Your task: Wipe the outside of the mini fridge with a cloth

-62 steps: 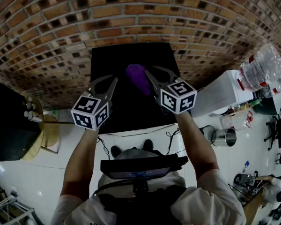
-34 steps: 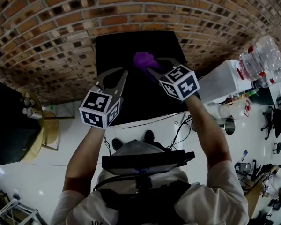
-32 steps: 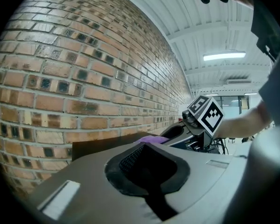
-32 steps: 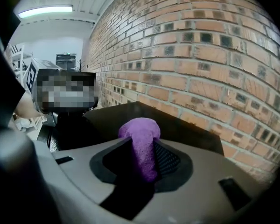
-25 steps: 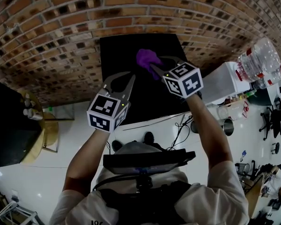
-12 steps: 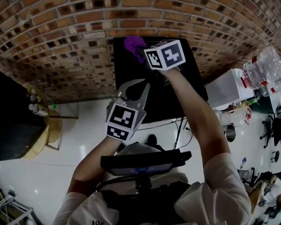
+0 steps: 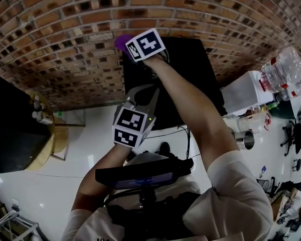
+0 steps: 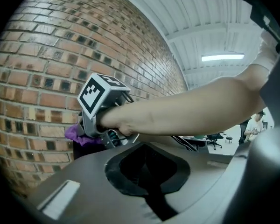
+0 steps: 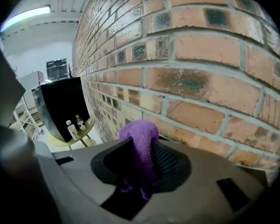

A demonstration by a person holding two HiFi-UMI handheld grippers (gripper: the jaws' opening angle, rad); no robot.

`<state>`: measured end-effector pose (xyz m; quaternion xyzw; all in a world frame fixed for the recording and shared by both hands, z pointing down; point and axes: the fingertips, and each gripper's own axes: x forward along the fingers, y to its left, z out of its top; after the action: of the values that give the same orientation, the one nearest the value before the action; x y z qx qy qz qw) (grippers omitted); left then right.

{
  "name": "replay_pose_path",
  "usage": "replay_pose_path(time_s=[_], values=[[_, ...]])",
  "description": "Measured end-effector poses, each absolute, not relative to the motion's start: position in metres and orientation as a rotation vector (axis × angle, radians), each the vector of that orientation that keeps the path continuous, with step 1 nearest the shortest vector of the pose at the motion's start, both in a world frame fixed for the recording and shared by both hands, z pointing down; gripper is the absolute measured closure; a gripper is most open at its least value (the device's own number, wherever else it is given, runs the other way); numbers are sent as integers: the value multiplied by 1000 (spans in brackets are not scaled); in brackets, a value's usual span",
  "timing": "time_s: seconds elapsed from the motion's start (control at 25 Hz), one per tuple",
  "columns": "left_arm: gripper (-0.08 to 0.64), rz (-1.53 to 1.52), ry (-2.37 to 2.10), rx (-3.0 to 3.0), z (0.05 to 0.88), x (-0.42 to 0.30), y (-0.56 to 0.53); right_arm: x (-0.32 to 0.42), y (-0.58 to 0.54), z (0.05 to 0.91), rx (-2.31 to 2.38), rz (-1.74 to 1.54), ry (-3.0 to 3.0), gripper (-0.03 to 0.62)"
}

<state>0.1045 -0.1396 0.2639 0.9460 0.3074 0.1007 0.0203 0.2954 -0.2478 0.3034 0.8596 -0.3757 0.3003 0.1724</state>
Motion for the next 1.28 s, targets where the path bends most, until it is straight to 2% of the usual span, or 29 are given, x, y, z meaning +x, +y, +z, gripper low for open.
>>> replay_pose_path(time_s=[0.28, 1.28], values=[[551, 297, 936, 2943, 263, 105, -144, 312, -238, 307, 2455, 860, -1003, 476], [551, 307, 880, 2960, 264, 107, -149, 348, -72, 303, 2493, 860, -721, 476]])
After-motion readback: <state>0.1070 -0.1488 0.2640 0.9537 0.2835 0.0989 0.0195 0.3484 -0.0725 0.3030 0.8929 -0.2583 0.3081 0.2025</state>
